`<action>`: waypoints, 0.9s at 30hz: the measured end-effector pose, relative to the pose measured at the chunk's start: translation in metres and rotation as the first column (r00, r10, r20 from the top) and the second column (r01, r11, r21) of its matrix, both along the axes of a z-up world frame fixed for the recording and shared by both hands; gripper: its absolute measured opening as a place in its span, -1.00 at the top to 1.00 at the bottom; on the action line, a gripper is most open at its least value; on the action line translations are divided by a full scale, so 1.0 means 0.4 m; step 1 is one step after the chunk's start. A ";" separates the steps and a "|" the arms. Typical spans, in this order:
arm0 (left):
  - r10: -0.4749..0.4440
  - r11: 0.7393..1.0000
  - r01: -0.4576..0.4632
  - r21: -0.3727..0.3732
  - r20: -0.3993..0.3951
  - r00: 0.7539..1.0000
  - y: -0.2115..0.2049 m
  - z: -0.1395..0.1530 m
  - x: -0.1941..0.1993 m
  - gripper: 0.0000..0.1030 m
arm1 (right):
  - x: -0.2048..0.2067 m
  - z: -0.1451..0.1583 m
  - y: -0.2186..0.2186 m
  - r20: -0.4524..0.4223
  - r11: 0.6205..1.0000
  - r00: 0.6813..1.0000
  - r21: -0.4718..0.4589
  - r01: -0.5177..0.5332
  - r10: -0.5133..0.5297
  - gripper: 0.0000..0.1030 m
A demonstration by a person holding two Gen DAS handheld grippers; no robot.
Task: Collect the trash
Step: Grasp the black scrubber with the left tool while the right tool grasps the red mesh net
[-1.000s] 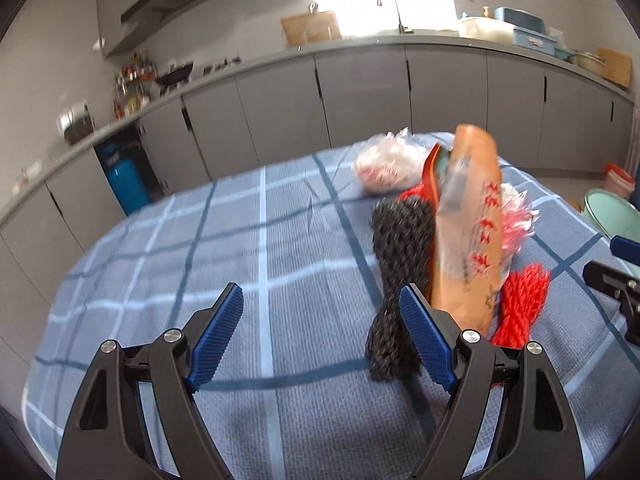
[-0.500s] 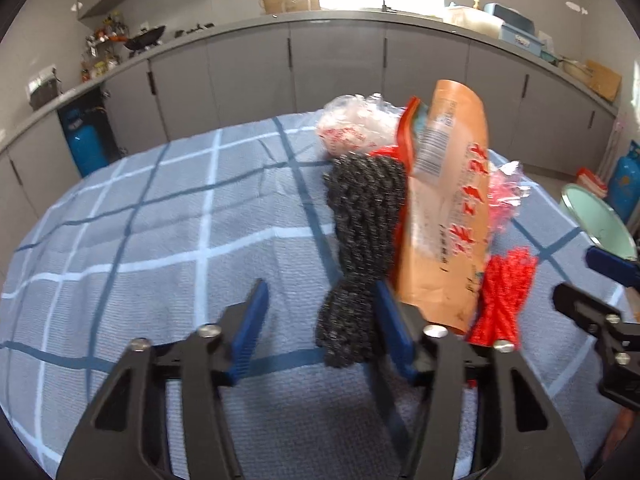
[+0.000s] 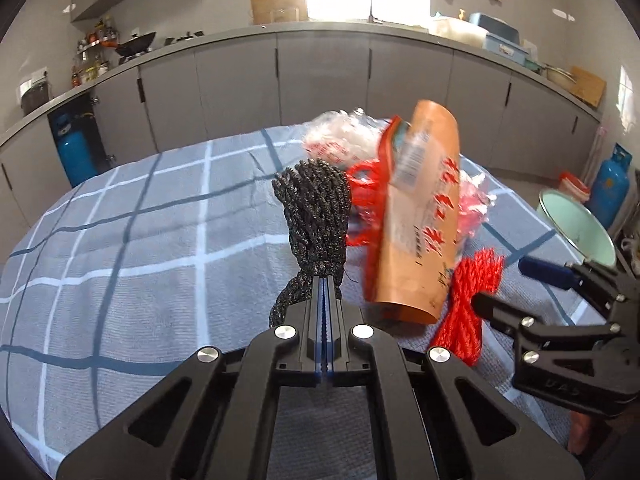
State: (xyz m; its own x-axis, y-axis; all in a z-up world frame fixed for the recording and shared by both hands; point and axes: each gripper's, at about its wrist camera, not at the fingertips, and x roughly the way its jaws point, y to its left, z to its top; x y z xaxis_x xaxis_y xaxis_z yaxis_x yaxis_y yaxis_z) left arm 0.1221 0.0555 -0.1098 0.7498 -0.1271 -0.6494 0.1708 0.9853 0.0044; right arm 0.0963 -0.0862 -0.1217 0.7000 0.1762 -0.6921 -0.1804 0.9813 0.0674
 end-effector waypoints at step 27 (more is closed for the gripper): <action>0.042 0.997 -0.045 0.056 0.050 0.998 -0.003 0.030 -0.030 0.97 | -0.024 0.020 -0.036 -0.033 0.997 0.999 0.074 -0.014 0.016 0.04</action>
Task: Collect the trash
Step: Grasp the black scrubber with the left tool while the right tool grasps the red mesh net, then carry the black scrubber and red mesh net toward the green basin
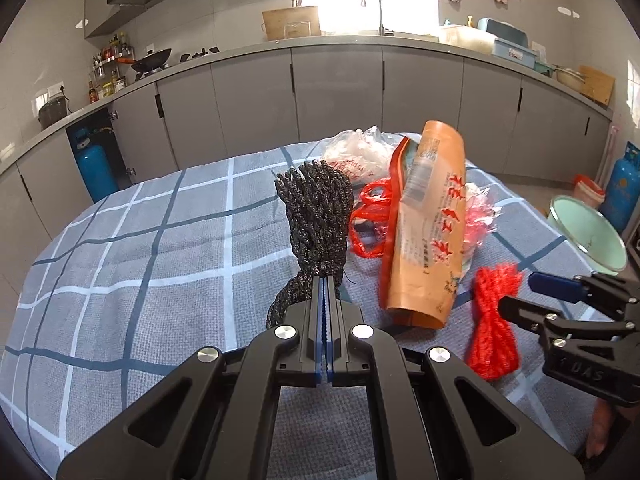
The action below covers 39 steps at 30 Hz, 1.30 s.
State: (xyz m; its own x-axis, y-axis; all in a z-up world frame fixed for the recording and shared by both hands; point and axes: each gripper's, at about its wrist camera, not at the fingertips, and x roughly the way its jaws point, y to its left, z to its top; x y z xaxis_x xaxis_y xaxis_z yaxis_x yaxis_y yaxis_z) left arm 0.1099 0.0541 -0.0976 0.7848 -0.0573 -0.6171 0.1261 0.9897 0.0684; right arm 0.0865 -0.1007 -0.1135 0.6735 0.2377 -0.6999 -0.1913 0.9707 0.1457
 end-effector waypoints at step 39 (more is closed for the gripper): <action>-0.219 0.976 0.215 0.042 0.136 0.966 -0.267 0.159 -0.020 0.97 | -0.049 0.101 -0.219 0.120 0.987 0.981 -0.021 0.156 -0.153 0.96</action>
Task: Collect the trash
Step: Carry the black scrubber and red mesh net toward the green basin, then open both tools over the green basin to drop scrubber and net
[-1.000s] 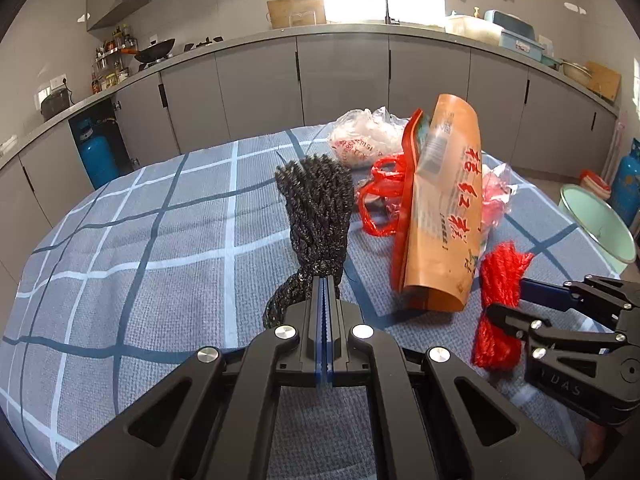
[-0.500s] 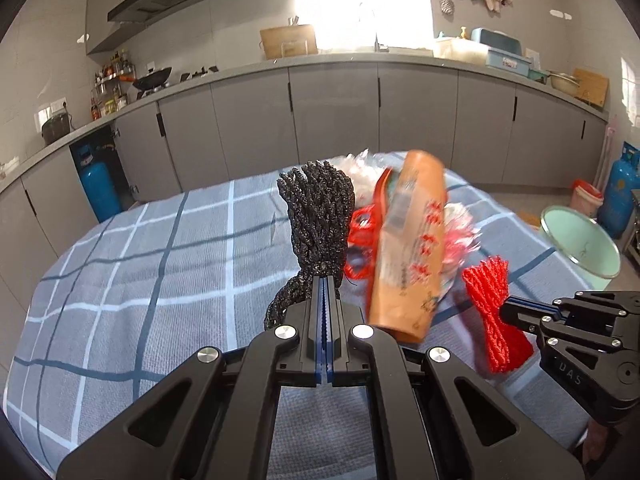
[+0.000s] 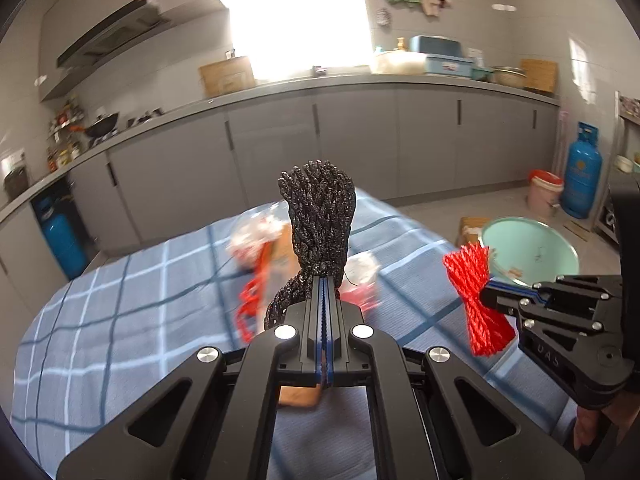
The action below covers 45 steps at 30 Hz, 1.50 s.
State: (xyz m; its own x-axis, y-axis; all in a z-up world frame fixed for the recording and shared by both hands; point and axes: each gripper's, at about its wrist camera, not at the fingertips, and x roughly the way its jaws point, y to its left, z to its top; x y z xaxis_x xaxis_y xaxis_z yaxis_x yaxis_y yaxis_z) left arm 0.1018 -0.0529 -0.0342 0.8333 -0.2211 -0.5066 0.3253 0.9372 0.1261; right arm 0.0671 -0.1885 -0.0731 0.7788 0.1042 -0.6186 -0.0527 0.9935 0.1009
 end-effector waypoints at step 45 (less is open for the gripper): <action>-0.414 0.909 0.416 -0.024 -0.173 0.894 -0.672 -0.166 0.202 0.49 | 0.023 -0.075 -0.622 -0.001 0.918 0.919 0.036 0.395 -0.395 0.80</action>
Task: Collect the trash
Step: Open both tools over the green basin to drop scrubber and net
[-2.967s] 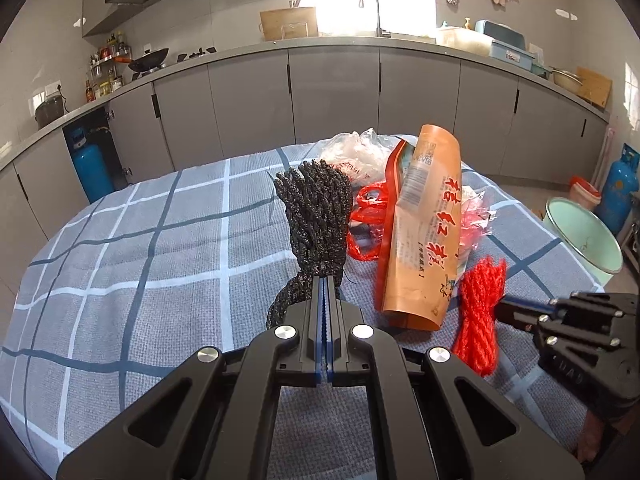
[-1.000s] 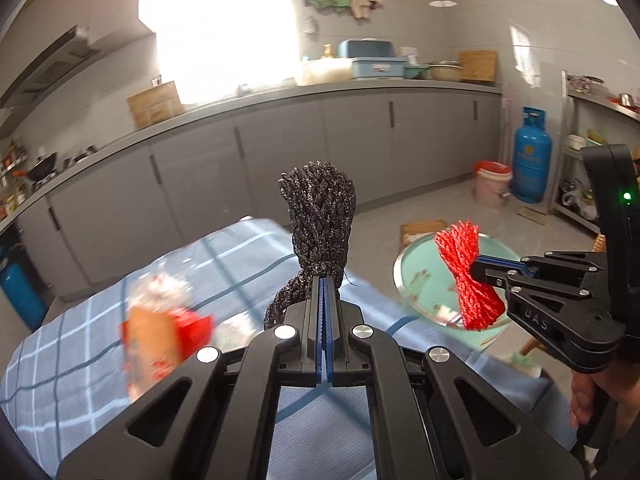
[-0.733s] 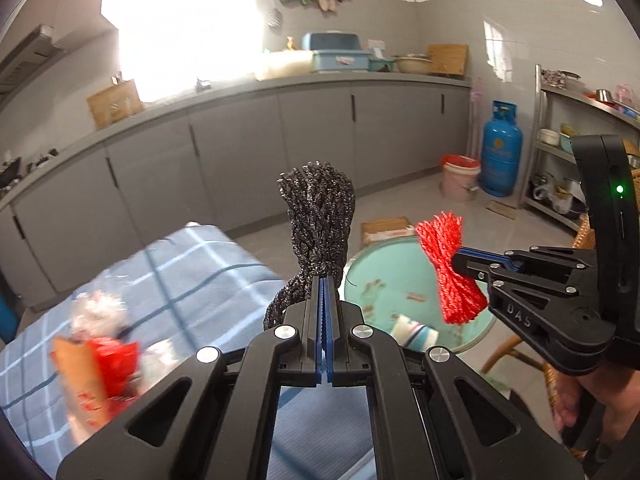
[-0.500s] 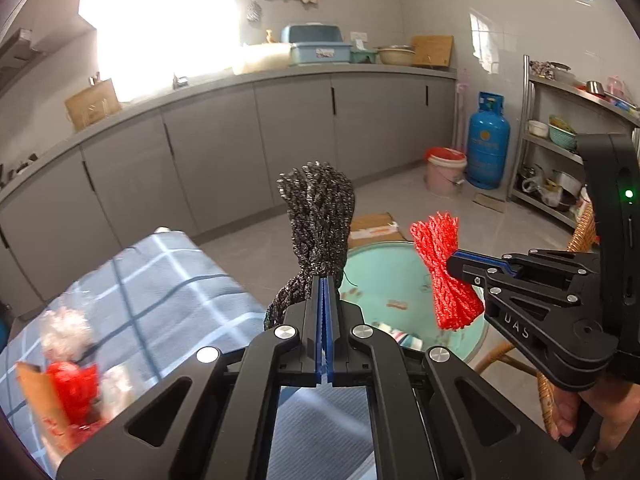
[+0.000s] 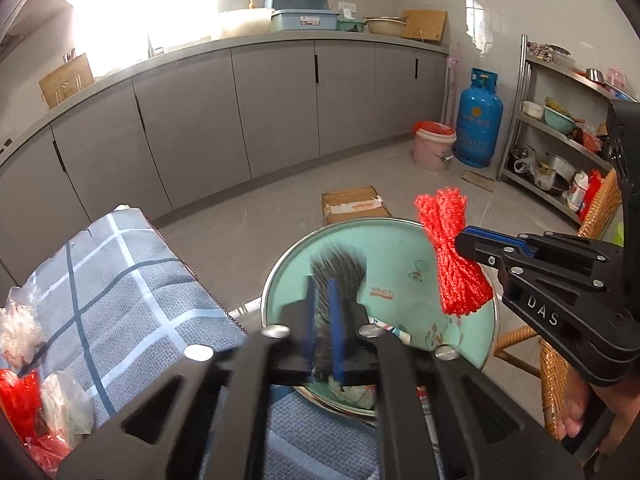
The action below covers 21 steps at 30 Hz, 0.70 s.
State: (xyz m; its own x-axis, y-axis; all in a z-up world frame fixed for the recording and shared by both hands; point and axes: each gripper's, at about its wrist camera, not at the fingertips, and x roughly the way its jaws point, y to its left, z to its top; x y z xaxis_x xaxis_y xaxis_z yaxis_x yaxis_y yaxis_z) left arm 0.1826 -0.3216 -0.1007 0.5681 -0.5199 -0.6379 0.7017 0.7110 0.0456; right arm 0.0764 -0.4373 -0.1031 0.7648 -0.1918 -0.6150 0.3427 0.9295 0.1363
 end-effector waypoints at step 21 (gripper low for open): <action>0.111 0.994 -0.110 -0.019 0.056 0.992 0.114 0.049 -0.027 -0.33 | -0.043 0.012 0.053 0.018 0.999 1.000 0.031 0.023 -0.024 0.23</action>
State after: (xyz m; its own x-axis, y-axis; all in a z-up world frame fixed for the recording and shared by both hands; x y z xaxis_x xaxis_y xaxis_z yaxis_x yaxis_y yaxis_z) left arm 0.1720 -0.2761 -0.0811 0.6580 -0.4617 -0.5948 0.6153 0.7851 0.0712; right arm 0.0594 -0.4162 -0.0985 0.7715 -0.1909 -0.6070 0.3617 0.9164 0.1716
